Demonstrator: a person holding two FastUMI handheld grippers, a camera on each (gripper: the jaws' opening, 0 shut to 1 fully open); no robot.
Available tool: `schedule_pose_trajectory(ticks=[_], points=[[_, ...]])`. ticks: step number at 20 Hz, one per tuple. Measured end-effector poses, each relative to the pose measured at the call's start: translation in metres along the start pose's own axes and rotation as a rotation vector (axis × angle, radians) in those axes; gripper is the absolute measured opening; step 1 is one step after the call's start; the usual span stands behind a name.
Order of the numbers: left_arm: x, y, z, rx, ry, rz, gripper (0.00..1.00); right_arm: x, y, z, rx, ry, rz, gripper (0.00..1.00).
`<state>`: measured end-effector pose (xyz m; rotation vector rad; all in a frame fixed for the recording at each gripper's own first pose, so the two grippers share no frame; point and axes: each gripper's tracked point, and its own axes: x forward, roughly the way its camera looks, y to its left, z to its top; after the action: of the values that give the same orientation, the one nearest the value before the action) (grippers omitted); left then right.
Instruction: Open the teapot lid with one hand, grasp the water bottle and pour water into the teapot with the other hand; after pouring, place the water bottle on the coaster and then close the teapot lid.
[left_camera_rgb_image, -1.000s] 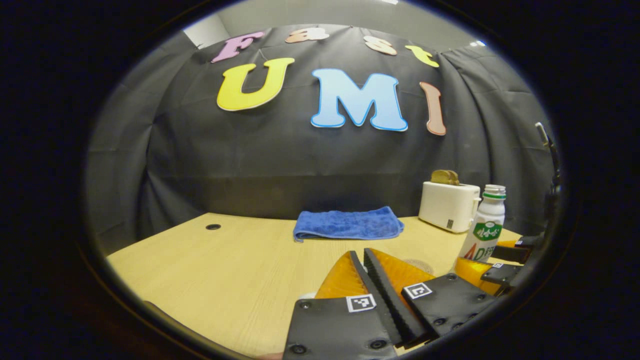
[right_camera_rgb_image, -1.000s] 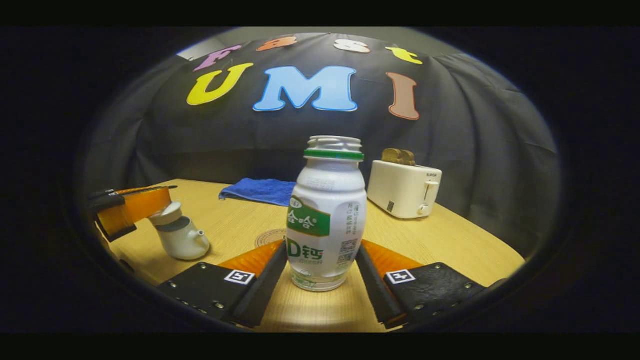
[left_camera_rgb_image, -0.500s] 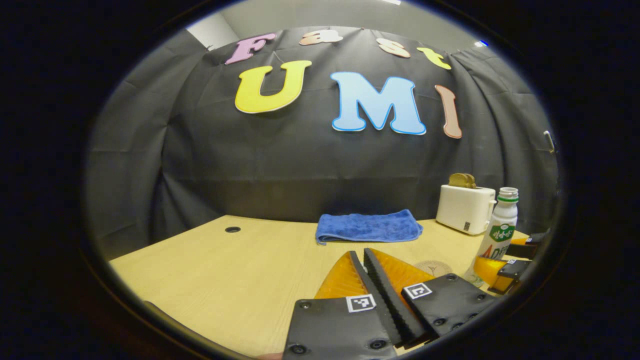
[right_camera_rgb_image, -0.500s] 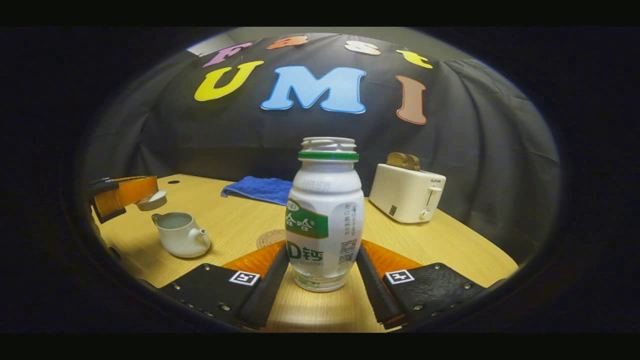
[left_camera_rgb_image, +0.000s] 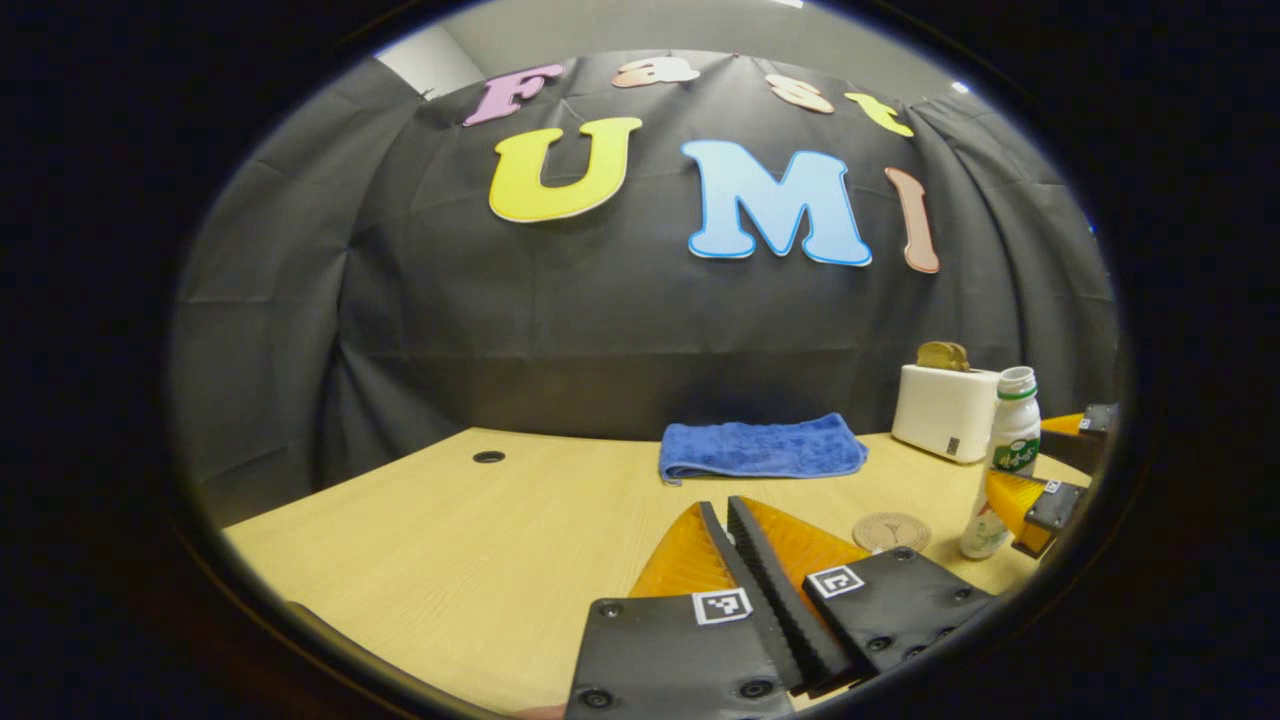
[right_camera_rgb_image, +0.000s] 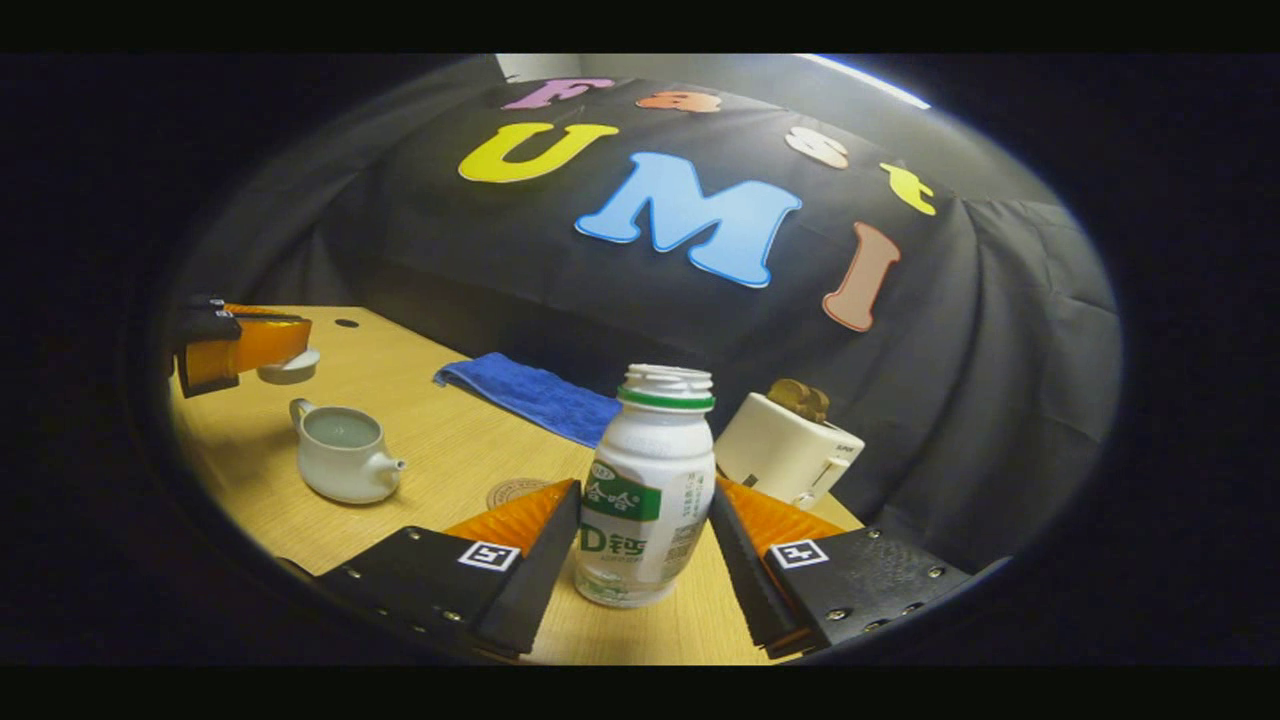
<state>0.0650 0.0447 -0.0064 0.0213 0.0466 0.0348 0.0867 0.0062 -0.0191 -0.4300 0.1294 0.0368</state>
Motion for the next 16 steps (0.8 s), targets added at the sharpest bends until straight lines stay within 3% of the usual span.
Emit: schedule_pose_trajectory(ticks=[2,4,6,8,9,16], points=[[-0.001,0.003,0.001,-0.005,-0.003,0.004,1.0,0.002,0.002,-0.001,-0.006,0.004,0.001,0.67],[0.0,0.004,0.0,-0.009,-0.006,0.005,1.0,0.004,-0.001,-0.002,0.022,0.005,-0.007,0.7],[0.0,0.003,-0.001,-0.008,-0.003,0.003,1.0,0.002,-0.001,-0.002,0.028,0.01,-0.007,0.66],[-0.001,0.001,0.0,-0.008,-0.004,0.001,0.08,0.0,0.0,-0.001,0.032,0.003,0.0,0.66],[-0.001,0.002,0.0,-0.008,-0.004,0.001,0.08,0.0,0.001,-0.001,0.022,0.004,0.001,0.62],[-0.002,0.001,-0.001,-0.018,-0.004,-0.004,0.08,0.002,0.0,0.01,-0.1,-0.023,-0.017,0.62]])
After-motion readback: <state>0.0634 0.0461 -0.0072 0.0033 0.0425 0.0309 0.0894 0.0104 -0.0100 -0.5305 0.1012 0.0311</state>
